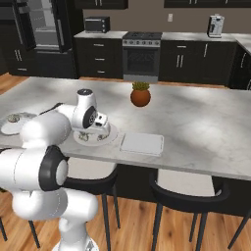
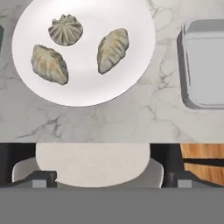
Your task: Place two dumplings into each of the tupperware containers and then place the containers in the fridge.
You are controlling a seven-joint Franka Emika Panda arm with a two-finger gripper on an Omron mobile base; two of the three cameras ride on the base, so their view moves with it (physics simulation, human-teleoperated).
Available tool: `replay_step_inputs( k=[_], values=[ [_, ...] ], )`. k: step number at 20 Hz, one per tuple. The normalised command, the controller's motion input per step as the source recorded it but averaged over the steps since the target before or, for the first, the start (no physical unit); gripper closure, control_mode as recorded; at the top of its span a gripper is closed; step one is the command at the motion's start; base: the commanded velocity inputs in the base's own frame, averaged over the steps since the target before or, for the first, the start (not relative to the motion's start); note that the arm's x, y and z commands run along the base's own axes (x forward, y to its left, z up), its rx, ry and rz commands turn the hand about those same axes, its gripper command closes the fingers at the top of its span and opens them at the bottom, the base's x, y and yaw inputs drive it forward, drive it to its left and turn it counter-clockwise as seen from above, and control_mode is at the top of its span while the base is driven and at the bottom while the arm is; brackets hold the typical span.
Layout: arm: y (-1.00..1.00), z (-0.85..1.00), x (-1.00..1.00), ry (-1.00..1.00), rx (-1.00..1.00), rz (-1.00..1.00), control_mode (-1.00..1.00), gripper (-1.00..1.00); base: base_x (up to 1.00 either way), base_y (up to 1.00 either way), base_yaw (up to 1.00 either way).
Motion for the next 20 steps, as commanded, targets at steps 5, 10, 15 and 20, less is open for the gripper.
replay_step_inputs(
  k=[5,10,15,20],
  values=[
    [0.0,-0.19,0.56,0.0,0.0,0.0,-1.0,-1.0,0.0,0.0,0.0],
    [0.02,-0.36,0.53,0.0,-0.03,0.0,-1.0,-1.0,0.0,0.0,0.0],
    [0.05,-0.38,0.5,0.01,-0.04,0.0,-1.0,-1.0,0.0,0.0,0.0],
    [0.04,-0.37,0.47,0.0,-0.03,0.0,-1.0,-1.0,0.0,0.0,0.0]
  ],
)
